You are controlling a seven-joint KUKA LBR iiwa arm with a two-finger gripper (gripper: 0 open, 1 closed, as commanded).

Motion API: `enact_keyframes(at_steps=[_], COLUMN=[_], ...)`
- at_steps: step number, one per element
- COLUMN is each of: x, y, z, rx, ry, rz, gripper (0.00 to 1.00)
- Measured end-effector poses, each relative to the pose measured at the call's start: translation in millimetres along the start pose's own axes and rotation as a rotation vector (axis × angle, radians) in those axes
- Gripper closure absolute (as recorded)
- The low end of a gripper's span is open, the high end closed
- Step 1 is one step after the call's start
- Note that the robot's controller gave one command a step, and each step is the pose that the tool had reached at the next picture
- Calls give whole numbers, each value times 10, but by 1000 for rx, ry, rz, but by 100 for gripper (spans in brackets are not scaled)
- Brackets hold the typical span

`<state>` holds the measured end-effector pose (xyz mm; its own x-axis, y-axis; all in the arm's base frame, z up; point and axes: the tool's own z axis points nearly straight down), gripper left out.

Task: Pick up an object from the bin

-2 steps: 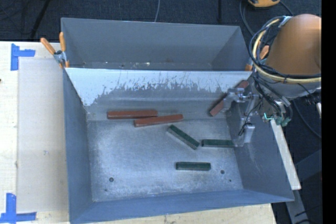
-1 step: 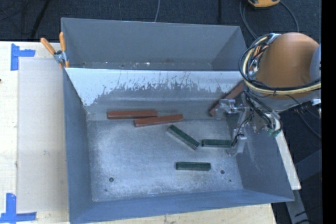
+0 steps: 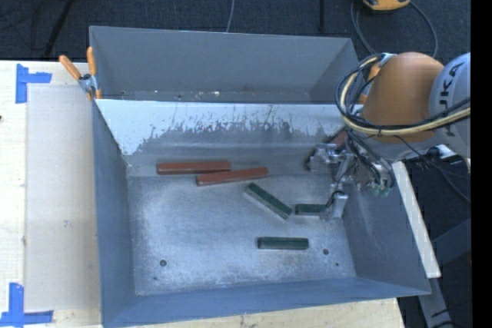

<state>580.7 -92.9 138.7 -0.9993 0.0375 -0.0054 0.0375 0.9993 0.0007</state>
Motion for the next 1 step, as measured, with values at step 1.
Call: enact_keyframes(at_steps=[1], x=[87], y=[17], z=[692], rx=[0], ry=[7], rz=[-103], gripper=[100])
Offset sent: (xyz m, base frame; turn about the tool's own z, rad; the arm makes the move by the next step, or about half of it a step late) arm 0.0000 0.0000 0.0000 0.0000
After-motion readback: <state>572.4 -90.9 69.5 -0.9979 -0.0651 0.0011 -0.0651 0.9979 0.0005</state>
